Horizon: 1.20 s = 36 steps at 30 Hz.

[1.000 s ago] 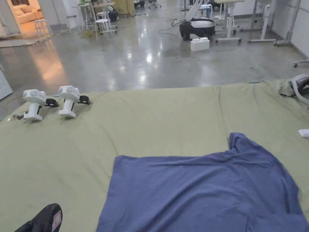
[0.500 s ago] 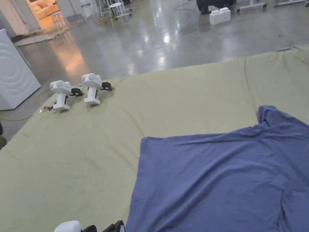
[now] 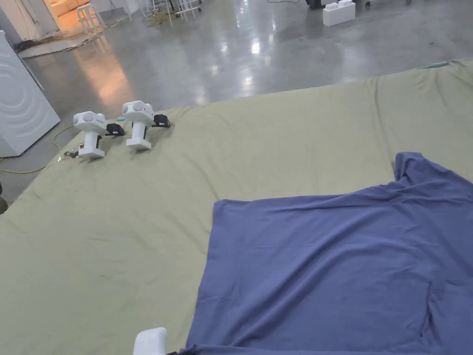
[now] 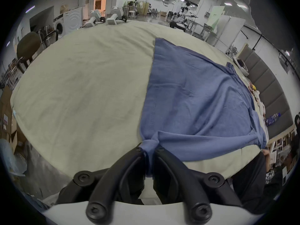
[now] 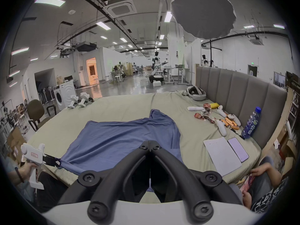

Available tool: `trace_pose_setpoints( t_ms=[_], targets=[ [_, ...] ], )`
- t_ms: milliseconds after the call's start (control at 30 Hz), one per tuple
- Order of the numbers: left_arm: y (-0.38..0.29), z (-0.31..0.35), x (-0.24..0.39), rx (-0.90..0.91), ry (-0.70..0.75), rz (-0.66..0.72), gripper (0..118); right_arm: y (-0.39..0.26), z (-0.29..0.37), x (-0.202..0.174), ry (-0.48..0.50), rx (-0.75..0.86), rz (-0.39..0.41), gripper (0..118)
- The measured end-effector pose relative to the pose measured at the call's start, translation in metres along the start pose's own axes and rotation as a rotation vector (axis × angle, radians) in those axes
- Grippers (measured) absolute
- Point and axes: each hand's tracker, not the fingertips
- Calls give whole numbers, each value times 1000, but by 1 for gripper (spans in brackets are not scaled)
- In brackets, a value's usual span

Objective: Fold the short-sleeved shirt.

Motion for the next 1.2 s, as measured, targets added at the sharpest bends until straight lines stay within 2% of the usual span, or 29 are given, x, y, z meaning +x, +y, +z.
trace_pose_setpoints(
  t_ms=[100,233,267,333,367,400,533,600,767,800,833,867,900,1100,1200],
  targets=[
    [1,-5,14,-52,21,-119,9,-5,0,12,-25,-27,-27,2],
    [6,-17,20,-104,58,-174,8,-17,-10,40,-70,-141,-97,3],
    [8,-21,21,-130,67,-195,8,-20,-17,48,-81,-175,-136,11],
    [12,-27,24,-161,79,-224,8,-35,-27,67,-125,-203,-212,41],
    [14,-27,26,-164,82,-227,8,-42,-31,74,-145,-214,-228,60],
    [15,-27,28,-170,86,-234,8,-53,-36,88,-155,-252,-238,67],
    [9,-26,27,-161,93,-249,8,-78,-70,108,-159,-453,-228,81],
    [10,-25,27,-162,93,-244,8,-93,-86,108,-153,-500,-152,81],
    [11,-15,40,-166,87,-231,8,-115,-120,107,-147,-618,-109,80],
    [10,-14,41,-165,87,-227,8,-116,-123,107,-150,-616,-104,75],
    [10,-13,42,-164,84,-221,8,-117,-124,108,-149,-613,-104,64],
    [10,-13,42,-163,84,-219,8,-117,-125,109,-142,-611,-107,36],
    [11,-14,40,-162,85,-218,8,-116,-124,109,-135,-609,-117,16],
    [9,-11,41,-145,87,-228,8,-118,-122,107,-107,-601,-123,11],
    [9,-5,39,-127,83,-229,9,-111,-114,107,-103,-558,-165,10]
  ],
)
